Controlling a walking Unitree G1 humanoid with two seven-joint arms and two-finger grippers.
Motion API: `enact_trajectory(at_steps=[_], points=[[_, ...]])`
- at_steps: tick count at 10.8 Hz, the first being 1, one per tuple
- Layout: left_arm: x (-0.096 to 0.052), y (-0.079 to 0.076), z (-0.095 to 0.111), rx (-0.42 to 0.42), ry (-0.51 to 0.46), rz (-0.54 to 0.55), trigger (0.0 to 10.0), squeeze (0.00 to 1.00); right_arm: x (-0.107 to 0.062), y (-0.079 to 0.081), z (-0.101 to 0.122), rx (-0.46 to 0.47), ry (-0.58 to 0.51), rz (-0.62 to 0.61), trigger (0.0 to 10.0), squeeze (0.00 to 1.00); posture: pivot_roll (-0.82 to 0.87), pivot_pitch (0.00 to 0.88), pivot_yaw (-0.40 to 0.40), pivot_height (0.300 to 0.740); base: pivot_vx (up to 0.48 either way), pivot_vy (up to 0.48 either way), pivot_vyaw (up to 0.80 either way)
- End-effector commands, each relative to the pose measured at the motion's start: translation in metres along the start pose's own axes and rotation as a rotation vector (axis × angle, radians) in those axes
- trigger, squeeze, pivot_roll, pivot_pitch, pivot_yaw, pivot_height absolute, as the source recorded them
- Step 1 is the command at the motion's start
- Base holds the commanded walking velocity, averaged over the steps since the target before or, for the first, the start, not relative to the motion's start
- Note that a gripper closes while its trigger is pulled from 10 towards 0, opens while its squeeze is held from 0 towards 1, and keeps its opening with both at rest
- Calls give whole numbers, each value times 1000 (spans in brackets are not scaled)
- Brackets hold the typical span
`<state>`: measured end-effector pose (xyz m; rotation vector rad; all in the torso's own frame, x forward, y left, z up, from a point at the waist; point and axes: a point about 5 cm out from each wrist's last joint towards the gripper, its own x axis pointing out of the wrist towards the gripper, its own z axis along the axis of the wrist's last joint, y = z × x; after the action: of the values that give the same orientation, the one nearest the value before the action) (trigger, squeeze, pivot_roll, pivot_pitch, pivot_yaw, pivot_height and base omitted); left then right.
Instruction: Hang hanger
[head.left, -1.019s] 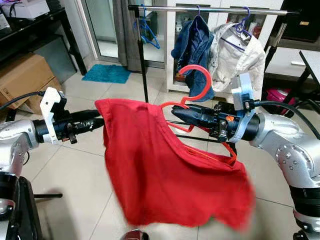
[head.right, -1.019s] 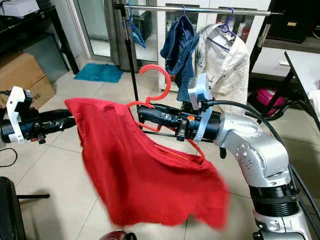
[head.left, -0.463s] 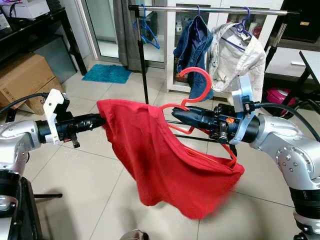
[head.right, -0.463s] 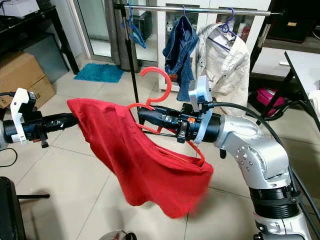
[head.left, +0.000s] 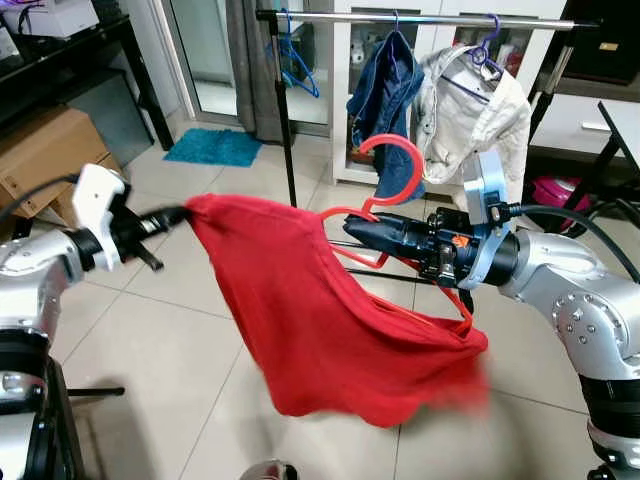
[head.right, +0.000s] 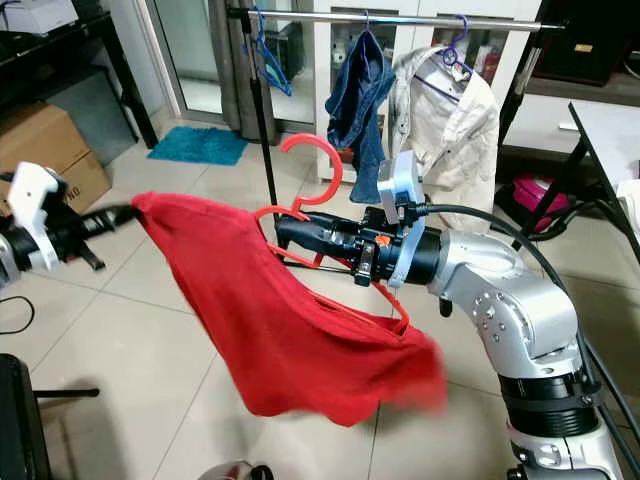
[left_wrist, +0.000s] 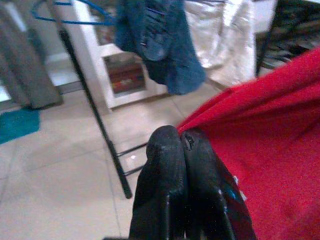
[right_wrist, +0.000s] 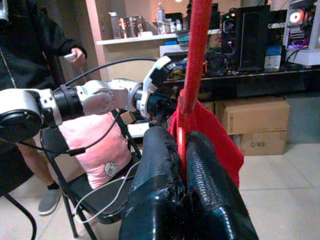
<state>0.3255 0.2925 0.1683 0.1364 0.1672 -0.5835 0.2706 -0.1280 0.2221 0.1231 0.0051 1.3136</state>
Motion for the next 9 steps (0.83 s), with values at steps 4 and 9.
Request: enact_trajectory(at_steps=[4,9], points=[[-11,26,-10,-98,-36,343,0,0,-1,-13,5,-13,-17,-136,10000,0,-74,0,102,740,0,0,0],[-44,53,-27,-166,-35,705,0,0,-9,-32,4,30,-47,-301,10000,0,-72,0,99,740,0,0,0]])
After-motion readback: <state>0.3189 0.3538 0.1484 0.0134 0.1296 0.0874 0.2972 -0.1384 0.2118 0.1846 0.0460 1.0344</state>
